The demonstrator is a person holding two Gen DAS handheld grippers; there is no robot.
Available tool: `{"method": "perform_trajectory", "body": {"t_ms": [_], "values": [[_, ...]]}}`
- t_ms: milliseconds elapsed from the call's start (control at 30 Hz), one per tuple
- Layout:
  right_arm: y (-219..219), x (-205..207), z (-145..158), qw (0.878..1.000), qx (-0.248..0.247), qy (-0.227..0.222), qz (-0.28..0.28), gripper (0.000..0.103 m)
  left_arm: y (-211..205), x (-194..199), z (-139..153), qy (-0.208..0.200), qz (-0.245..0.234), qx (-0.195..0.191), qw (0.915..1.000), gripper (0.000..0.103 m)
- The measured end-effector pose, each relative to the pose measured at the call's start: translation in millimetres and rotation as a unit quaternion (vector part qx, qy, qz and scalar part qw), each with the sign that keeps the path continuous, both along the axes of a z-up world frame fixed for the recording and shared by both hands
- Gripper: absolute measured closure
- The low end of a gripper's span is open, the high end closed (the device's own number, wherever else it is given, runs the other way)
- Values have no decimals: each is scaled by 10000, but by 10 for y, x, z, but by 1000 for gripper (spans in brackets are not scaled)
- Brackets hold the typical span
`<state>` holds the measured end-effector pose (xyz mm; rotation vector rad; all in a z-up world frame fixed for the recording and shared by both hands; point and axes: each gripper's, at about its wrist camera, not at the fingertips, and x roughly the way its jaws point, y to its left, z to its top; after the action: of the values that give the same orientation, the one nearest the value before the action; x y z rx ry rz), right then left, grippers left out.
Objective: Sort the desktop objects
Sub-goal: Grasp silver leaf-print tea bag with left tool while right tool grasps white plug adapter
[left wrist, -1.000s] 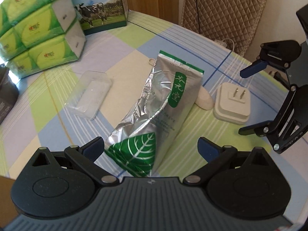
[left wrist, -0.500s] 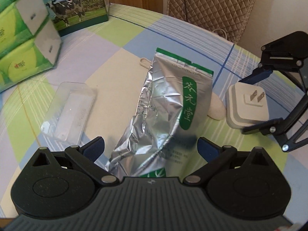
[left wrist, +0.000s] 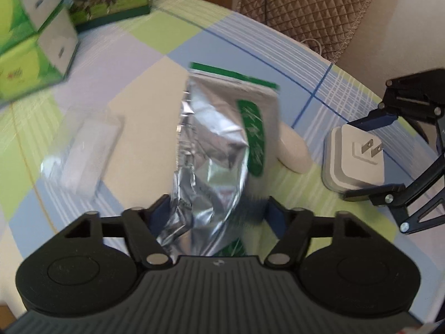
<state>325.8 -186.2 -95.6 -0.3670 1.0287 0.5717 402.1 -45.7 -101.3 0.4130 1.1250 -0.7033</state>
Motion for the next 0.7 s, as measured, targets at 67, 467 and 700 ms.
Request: {"method": "perform_trajectory", "body": {"t_ms": [67, 467, 700], "values": [[-19, -72, 26, 9998, 74, 93, -159, 41, 28, -112, 28, 97, 257, 81, 9996, 49], [123, -864, 113, 9949, 400, 775, -510, 41, 529, -1564, 171, 674, 1763, 16, 9820, 59], [277, -1195, 123, 9944, 429, 765, -594, 41, 746, -1883, 142, 549, 1811, -194, 9817, 37]]}}
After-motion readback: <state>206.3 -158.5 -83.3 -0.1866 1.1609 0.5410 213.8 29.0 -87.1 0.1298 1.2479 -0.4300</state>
